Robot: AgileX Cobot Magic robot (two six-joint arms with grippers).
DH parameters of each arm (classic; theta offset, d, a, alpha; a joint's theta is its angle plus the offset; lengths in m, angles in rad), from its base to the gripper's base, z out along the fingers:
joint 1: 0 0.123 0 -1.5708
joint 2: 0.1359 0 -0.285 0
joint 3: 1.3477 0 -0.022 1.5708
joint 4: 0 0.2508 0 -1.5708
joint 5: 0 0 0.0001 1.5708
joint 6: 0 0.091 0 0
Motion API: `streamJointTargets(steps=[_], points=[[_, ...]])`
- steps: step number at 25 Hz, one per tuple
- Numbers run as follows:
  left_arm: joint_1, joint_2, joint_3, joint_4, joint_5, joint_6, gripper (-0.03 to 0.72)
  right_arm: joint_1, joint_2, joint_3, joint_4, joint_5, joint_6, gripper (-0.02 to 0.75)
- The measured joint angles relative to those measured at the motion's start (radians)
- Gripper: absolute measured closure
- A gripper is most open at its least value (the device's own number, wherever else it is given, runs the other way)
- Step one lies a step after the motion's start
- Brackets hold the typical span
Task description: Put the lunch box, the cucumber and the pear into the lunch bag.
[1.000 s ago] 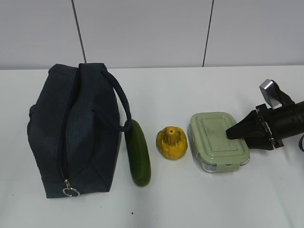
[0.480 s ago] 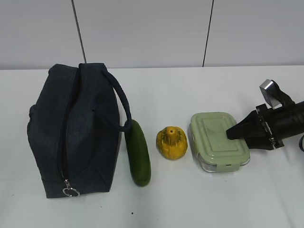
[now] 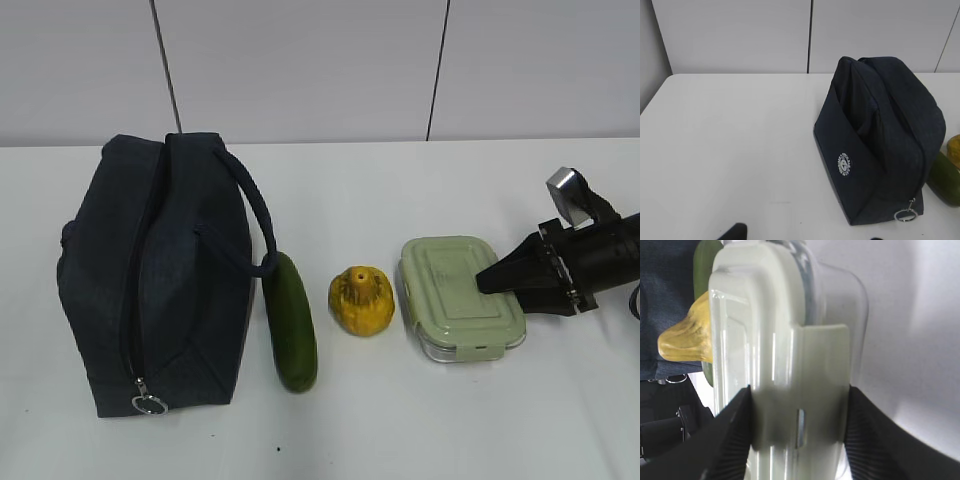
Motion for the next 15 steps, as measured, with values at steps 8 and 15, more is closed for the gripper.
streamJointTargets(steps=[8,15], points=[[0.0,0.007,0.0,-0.017,0.0,0.0,0.273,0.0,0.0,0.0,0.0,0.0,0.0,0.336],[0.0,0.201,-0.044,-0.187,-0.166,0.0,0.289,0.0,0.0,0.0,0.002,0.0,0.0,0.337]])
